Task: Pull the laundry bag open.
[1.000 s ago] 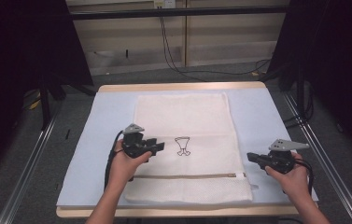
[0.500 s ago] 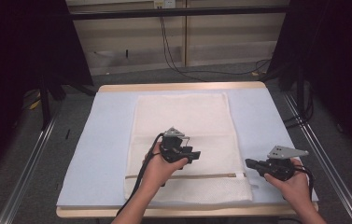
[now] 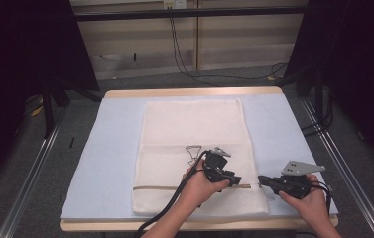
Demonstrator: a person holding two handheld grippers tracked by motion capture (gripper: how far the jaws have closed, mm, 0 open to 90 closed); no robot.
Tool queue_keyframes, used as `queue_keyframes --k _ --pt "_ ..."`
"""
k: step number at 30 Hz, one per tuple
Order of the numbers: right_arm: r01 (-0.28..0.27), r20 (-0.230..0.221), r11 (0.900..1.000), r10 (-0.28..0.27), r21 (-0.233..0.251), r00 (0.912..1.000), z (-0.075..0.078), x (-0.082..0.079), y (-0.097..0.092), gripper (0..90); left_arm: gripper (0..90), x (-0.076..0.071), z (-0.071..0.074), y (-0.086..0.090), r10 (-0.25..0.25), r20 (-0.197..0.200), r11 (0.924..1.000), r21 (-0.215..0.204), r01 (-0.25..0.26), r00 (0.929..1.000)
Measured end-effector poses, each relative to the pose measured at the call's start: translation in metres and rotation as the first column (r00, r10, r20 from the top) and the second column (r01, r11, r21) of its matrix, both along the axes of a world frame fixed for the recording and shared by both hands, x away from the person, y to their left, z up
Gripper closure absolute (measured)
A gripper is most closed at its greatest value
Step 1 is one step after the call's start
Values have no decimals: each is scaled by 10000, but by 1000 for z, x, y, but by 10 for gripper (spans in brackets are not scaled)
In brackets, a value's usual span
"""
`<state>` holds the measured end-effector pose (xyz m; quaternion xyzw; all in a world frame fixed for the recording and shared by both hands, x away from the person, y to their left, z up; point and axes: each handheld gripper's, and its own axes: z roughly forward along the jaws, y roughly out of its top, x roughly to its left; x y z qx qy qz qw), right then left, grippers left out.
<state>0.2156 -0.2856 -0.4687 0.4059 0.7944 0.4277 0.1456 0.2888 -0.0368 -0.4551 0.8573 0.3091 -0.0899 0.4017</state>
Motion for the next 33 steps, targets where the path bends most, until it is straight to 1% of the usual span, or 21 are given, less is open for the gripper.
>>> queue_keyframes --k 2,4,5,6,8,9,10,11,12,13,15,16,17,19,21,24,25,26,28,30,33 --pt "-68 38 10000 68 -48 10000 -1 0 1 900 670 0 -1 -1 -14 -71 9999 103 15 10000" --pt "-135 -5 9998 135 -136 9999 -3 0 4 900 672 -1 -2 -2 83 -310 10000 4 -83 9995" --pt "-179 -1 9996 179 -215 9998 -5 0 5 900 677 -1 -3 -3 48 -346 10000 -45 -50 9994" --pt "-199 -63 9995 198 -236 9998 -6 -1 7 900 677 -2 -3 -4 7 -329 10000 27 -6 9995" --pt "-242 -33 9993 241 -298 9997 -7 0 9 900 677 -3 -5 -7 39 -636 10000 -54 -42 9980" --pt "-267 -73 9991 265 -340 9996 -8 0 10 900 677 -3 -6 -9 -12 -638 10000 63 16 9980" --pt "-232 -76 9991 229 -356 9997 -8 0 10 900 680 -3 -8 -10 -71 -719 10000 56 75 9974" --pt "-233 -77 9991 230 -357 9997 -8 0 10 900 681 -4 -9 -12 108 -847 9999 20 -107 9964" --pt "-254 -84 9990 251 -370 9997 -9 0 10 900 681 -4 -9 -12 10 -877 10000 60 -5 9961" --pt "-273 -78 9989 270 -382 9996 -9 0 10 900 688 -4 -11 -14 19 -1043 10000 -54 -25 9945" --pt "-298 -96 9988 294 -386 9995 -9 0 10 900 693 -4 -12 -15 68 -1102 10000 -64 -75 9939" --pt "-309 -85 9987 306 -405 9995 -10 0 10 900 695 -4 -12 -17 180 -1213 9998 -97 -193 9925" --pt "-287 -95 9988 283 -408 9996 -10 0 10 900 697 -4 -13 -18 244 -1214 9996 -141 -263 9923" --pt "-301 -112 9986 296 -425 9995 -11 1 10 900 701 -4 -14 -18 134 -1262 9999 -10 -137 9919" --pt "-329 -123 9983 324 -474 9994 -11 1 11 900 707 -4 -16 -19 184 -1374 9998 32 -181 9903" --pt "-361 -137 9978 354 -564 9993 -12 1 11 900 716 -3 -18 -19 176 -1443 9998 -13 -180 9894" --pt "-370 -143 9977 363 -572 9992 -13 1 12 900 719 -4 -19 -19 217 -1462 9997 -45 -226 9890" --pt "-368 -151 9977 360 -572 9992 -13 1 11 900 722 -4 -19 -20 366 -1584 9991 -151 -395 9867" --pt "-334 -202 9981 324 -518 9993 -13 1 11 900 727 -4 -20 -20 301 -1625 9994 -123 -325 9862" --pt "-318 -231 9985 308 -437 9993 -14 1 11 900 728 -4 -22 -21 408 -1698 9986 -257 -458 9846" --pt "-325 -266 9987 315 -401 9992 -15 1 11 900 757 -4 -23 -22 473 -1768 9983 -263 -527 9831"
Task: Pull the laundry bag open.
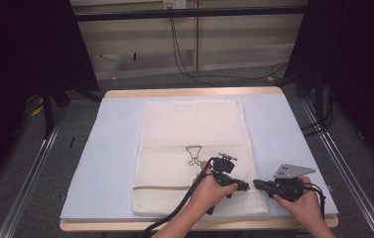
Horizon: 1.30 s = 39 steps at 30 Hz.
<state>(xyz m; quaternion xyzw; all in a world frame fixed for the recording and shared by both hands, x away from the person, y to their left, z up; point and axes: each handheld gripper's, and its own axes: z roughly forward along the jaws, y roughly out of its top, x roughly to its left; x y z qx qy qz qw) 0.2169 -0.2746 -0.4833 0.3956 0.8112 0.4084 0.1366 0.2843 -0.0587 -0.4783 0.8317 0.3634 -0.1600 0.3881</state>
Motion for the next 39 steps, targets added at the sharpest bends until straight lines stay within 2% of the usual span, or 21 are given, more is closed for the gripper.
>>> queue_keyframes --k 12,13,16,20,21,25,27,28,30,33,36,37,39 --pt "-89 9 10000 89 -45 10000 -1 0 0 900 839 0 -3 -5 202 -259 9998 -4 -202 9995" --pt "-93 29 9999 94 -75 10000 -2 0 0 900 855 0 -3 -5 176 -425 9998 -46 -178 9989" --pt "-133 53 9999 133 -51 9999 -3 0 0 900 871 0 -2 -5 281 -543 9996 -4 -282 9981" --pt "-85 50 9998 86 -157 10000 -3 -1 1 900 874 0 -2 -3 611 -992 9978 -200 -634 9932" --pt "-148 54 9997 149 -194 9999 -2 -1 2 900 874 2 -3 -2 532 -1072 9982 -219 -558 9928" --pt "-264 144 9985 272 -486 9995 -1 -1 2 900 875 1 -3 -1 552 -1075 9980 -259 -583 9927" --pt "-312 138 9984 319 -470 9994 -2 -1 2 900 875 2 -2 0 450 -1066 9987 -206 -474 9933" --pt "-305 74 9987 308 -418 9995 -2 -1 2 900 875 2 -1 0 595 -1102 9978 -222 -623 9921" --pt "-241 59 9989 243 -403 9997 -2 0 1 900 875 4 -1 3 478 -1221 9985 -219 -509 9914" --pt "-307 140 9983 314 -486 9994 -2 -1 2 900 875 4 0 6 618 -1387 9974 -280 -663 9884" --pt "-314 128 9984 321 -479 9994 -2 -1 2 900 875 4 1 6 654 -1415 9970 -323 -707 9878" --pt "-284 141 9985 291 -461 9995 -2 -1 2 900 875 4 1 8 476 -1348 9984 -224 -511 9897" --pt "-271 116 9987 276 -433 9996 -2 -1 1 900 875 3 2 8 578 -1274 9977 -274 -617 9902"
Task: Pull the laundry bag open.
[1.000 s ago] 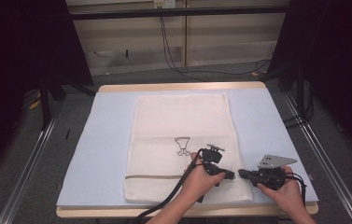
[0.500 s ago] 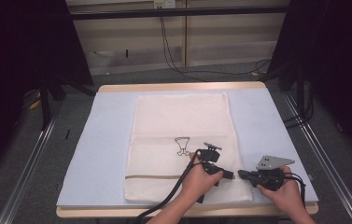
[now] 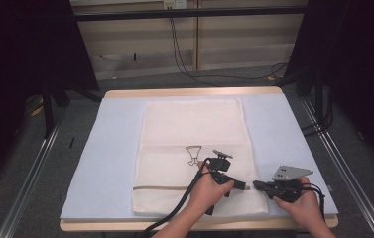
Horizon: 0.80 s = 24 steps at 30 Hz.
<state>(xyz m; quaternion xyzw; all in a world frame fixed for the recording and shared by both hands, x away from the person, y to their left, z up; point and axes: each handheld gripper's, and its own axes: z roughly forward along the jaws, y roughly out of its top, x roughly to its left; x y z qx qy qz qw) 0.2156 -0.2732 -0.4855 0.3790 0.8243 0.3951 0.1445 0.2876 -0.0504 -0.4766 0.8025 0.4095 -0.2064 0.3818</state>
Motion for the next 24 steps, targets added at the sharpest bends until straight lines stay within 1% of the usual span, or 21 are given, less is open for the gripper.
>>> queue_keyframes --k 1,3,5,6,7,8,10,11,16,17,18,19,20,22,23,24 --pt "12 17 10000 -12 8 10000 0 0 0 900 875 0 0 0 -13 -76 10000 -32 12 10000" --pt "-7 30 10000 7 29 10000 0 0 0 900 875 1 1 3 -3 -32 10000 -23 3 10000" --pt "-15 38 10000 14 64 10000 -1 0 -1 900 875 2 2 6 -96 -142 9999 32 97 9999" --pt "-13 31 10000 13 79 10000 -1 0 -1 900 875 2 2 6 81 -206 10000 -42 -81 9998" --pt "-22 8 9999 22 111 10000 -1 0 -1 900 875 3 2 8 52 -239 10000 -71 -54 9997" --pt "-47 -13 9999 47 142 10000 -1 0 -1 900 875 4 3 11 -107 -170 9999 53 107 9998" --pt "-24 -6 9999 24 164 10000 -1 0 -1 900 875 4 4 13 20 -224 10000 48 -19 9997" --pt "-38 -20 9998 38 171 10000 -1 0 -1 900 875 5 4 15 -10 -200 10000 63 11 9998" --pt "-56 -16 9998 56 183 10000 -1 0 -2 900 875 5 6 19 252 -496 9996 -110 -258 9985" --pt "-63 -18 9998 63 191 10000 -1 1 -2 900 875 7 6 21 93 -329 10000 7 -93 9994" --pt "-38 1 9998 38 196 10000 -1 1 -2 900 875 6 6 22 159 -406 9999 26 -158 9990" --pt "-38 -3 9997 38 224 10000 -2 0 -2 900 875 7 6 24 80 -392 10000 -45 -82 9992" --pt "-37 5 9997 37 230 10000 -2 0 -2 900 875 6 7 23 332 -525 9993 -133 -339 9981" --pt "-53 21 9997 52 256 10000 -2 1 -2 900 875 6 7 25 390 -596 9991 -162 -401 9975" --pt "-57 4 9997 57 254 10000 -2 1 -2 900 875 7 7 27 327 -491 9994 -75 -332 9983" --pt "-59 16 9997 58 253 10000 -2 1 -2 900 875 7 7 28 455 -681 9988 -150 -466 9966"
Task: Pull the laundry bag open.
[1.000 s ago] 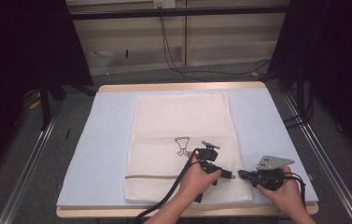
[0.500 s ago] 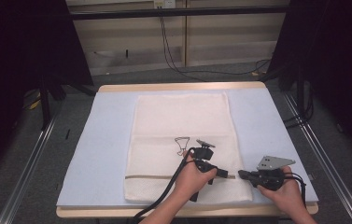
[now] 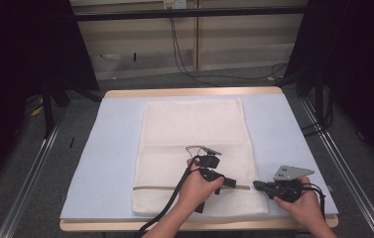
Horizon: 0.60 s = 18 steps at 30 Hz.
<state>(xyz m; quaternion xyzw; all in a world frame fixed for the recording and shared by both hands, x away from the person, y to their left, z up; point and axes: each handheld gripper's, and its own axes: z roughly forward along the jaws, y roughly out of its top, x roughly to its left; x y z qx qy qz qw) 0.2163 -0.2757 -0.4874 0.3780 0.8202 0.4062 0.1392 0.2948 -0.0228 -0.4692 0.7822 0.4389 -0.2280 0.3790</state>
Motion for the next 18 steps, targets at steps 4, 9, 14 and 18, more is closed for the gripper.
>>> queue_keyframes --k 4,9,14,18 --pt "15 3 10000 -15 20 10000 0 0 0 900 874 3 -1 7 -118 -85 9999 57 118 9999" --pt "10 -32 10000 -10 -2 10000 0 0 0 900 875 3 1 11 -63 -92 10000 50 64 9999" --pt "37 -12 10000 -37 21 10000 0 0 0 900 875 5 2 17 -122 -40 9998 140 122 9999" --pt "34 -28 10000 -34 24 10000 0 0 0 900 875 5 4 20 119 -133 9999 13 -119 9998"
